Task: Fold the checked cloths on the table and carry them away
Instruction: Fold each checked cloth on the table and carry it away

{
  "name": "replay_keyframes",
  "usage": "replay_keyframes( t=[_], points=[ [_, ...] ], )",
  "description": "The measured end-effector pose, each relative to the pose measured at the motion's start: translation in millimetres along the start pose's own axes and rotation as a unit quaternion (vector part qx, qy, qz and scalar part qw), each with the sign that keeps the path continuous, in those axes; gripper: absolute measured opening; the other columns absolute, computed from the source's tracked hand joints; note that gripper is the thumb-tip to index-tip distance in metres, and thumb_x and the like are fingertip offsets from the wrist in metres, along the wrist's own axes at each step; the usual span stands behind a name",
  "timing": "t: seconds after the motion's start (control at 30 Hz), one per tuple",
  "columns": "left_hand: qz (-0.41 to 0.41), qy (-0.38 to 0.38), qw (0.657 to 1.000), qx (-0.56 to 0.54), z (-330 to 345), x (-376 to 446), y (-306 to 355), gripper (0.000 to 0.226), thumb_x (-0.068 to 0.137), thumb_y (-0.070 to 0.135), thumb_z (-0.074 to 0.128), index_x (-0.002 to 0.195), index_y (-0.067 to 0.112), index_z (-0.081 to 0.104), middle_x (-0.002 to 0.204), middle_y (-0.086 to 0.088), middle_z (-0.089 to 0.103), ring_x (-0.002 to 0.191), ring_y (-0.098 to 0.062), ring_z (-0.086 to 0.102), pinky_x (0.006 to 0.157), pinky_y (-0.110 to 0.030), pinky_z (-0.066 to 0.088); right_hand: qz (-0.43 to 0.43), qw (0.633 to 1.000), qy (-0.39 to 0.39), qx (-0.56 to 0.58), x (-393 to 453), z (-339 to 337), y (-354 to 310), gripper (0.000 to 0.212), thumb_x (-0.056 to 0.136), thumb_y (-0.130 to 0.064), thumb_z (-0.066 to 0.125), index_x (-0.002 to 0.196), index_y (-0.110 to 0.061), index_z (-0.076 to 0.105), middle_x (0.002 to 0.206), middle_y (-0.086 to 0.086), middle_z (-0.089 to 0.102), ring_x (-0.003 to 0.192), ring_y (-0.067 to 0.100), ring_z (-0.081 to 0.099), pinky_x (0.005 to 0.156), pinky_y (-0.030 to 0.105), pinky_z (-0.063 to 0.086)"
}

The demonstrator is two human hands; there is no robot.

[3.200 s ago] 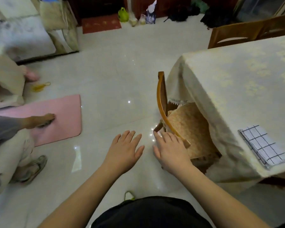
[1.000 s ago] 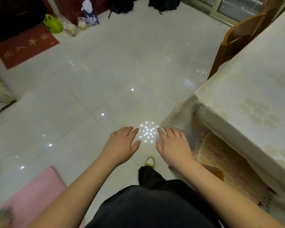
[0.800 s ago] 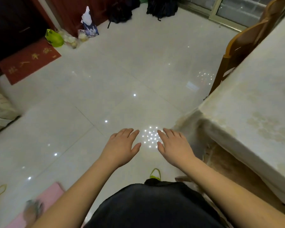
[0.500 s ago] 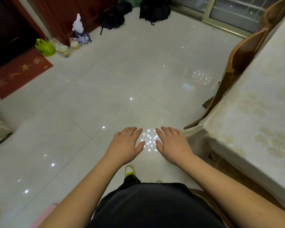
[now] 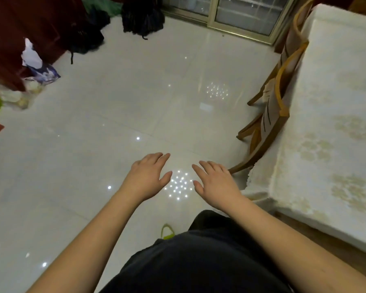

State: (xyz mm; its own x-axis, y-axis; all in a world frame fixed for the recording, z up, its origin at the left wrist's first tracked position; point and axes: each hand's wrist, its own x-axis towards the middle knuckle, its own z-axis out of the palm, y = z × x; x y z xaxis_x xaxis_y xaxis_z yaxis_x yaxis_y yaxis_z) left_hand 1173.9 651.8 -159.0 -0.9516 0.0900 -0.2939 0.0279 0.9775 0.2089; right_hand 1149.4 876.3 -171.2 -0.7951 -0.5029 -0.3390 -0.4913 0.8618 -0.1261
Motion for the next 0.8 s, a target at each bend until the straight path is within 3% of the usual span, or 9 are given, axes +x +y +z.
replay_keyframes(
  t=[0.43,0.6,0.8],
  points=[
    [0.087,-0.04,0.995,0.034,-48,179,24,0.061,0.098,0.051,0.034,0.152,0.026,0.022,0.156,0.003,0.028,0.143,-0.016,0.025,0.11,-0.039,0.029,0.09,0.993,0.048,0.058,123,-55,89,0.067,0.091,-0.046,0.013,0.147,-0.018,0.038,0.149,0.009,0.042,0.136,0.029,0.04,0.112,0.044,0.028],
    [0.107,-0.058,0.991,0.052,-70,243,42,0.085,0.077,0.065,0.002,0.152,0.029,0.022,0.156,0.005,0.029,0.142,-0.014,0.026,0.109,-0.036,0.029,0.099,0.991,0.049,0.071,160,-80,141,0.056,0.101,-0.042,0.028,0.153,-0.022,0.022,0.157,0.005,0.028,0.143,0.024,0.026,0.117,0.041,0.017],
    [0.123,-0.037,0.989,0.071,-96,319,54,0.083,0.079,0.063,0.002,0.151,0.028,0.023,0.155,0.005,0.03,0.142,-0.015,0.026,0.109,-0.037,0.029,0.121,0.989,0.043,0.076,207,-103,187,0.056,0.1,-0.042,0.025,0.152,-0.022,0.022,0.157,0.004,0.028,0.143,0.023,0.025,0.117,0.041,0.017]
  ],
)
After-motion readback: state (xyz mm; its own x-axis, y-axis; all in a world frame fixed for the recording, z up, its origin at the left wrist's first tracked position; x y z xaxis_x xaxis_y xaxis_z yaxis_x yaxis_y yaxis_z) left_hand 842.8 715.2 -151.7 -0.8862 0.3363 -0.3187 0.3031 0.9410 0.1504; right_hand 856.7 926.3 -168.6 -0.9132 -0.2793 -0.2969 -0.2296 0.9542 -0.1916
